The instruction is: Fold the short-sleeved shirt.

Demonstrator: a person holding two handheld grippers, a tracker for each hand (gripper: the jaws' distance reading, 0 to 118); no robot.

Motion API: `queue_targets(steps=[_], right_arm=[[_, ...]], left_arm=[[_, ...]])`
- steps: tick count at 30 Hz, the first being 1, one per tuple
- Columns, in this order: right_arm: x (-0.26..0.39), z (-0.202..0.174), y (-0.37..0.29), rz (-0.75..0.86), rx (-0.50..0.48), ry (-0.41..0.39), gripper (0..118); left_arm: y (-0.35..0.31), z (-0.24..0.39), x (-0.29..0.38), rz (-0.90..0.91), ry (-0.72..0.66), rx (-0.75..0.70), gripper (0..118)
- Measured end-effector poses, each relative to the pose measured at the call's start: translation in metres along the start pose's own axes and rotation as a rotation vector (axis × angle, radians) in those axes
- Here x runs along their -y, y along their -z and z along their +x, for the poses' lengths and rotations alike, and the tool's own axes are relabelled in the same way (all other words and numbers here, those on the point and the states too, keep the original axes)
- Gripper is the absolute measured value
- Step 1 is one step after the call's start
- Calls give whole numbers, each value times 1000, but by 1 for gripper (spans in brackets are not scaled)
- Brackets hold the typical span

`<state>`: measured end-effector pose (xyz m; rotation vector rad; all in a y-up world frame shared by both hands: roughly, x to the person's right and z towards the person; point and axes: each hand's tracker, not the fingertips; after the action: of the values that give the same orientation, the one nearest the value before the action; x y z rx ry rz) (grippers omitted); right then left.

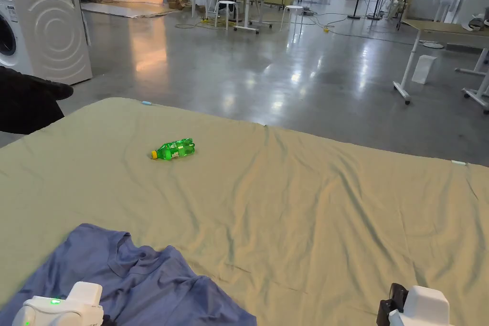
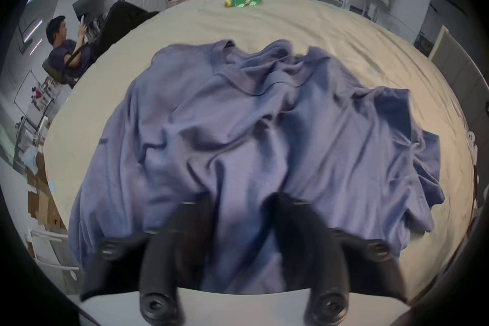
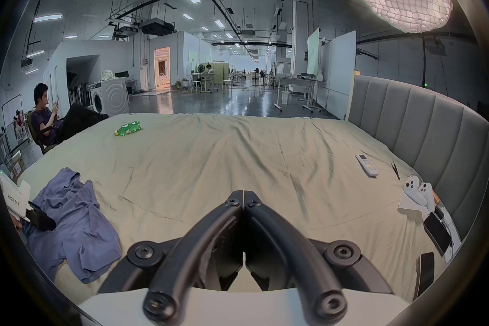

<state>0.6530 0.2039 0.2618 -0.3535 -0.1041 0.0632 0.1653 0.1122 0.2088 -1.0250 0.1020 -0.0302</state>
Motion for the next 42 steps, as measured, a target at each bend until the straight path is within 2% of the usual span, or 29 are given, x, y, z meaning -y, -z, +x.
queue_targets(steps=[1, 5, 11, 20, 25, 33, 38, 42], right_arm=[[0, 0, 0, -3, 1, 1, 0], [4, 2, 3, -10, -4, 0, 0], [-2, 5, 0, 8, -4, 1, 0], [-18, 20, -15, 60, 16, 27, 0], [-24, 39, -24, 90, 47, 32, 0], [-35, 76, -50, 136, 116, 58, 0], [-32, 102, -60, 159, 167, 75, 0], [-33, 120, -72, 168, 207, 90, 0]], left_arm=[[2, -3, 4, 25, 19, -26, 7], [9, -7, 11, 43, -13, -32, 4], [-32, -22, -9, 239, -132, 46, 3], [-122, 9, -80, 514, -27, 108, 3], [-177, 76, -105, 631, 48, 186, 3], [-236, 190, -135, 741, 201, 401, 3], [-246, 266, -140, 738, 302, 540, 3], [-235, 326, -125, 658, 379, 641, 3]])
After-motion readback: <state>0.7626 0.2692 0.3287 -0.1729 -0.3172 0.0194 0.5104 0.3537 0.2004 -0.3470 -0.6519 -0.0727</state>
